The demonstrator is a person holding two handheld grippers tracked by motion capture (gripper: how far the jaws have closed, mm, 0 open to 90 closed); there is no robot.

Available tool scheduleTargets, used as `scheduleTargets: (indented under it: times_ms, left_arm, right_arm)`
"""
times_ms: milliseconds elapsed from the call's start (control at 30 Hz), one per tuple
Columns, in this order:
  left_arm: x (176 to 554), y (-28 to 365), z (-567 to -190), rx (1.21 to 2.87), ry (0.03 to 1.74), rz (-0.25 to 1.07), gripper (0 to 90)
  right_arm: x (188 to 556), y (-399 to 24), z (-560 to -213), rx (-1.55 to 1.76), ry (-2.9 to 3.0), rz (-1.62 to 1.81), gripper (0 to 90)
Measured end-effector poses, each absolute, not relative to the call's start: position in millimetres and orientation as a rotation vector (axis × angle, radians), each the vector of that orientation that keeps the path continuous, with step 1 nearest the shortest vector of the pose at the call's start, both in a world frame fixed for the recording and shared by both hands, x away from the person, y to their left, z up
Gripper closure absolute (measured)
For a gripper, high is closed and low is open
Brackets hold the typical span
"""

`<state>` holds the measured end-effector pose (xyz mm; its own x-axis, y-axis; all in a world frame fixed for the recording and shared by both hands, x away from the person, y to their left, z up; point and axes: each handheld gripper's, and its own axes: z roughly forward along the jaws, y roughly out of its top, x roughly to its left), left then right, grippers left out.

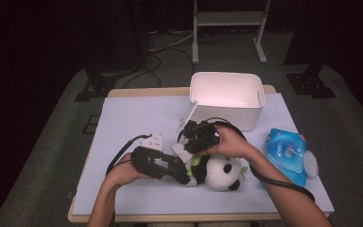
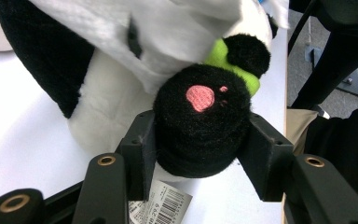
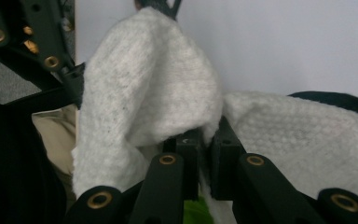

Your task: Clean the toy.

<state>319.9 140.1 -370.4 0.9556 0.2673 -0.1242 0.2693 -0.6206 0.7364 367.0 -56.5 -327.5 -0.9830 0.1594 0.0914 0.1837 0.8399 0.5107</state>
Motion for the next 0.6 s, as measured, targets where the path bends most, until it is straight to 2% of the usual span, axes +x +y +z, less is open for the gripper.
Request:
scheduleTargets:
  times_ms: [600]
  left_arm:
    - [321.7,140.5,-369.6,2.249,0.394,0.006,51.4]
  right_arm:
    - [348.3,-53.2,-313.9,-0.19,-2.964,-0.908,83.8]
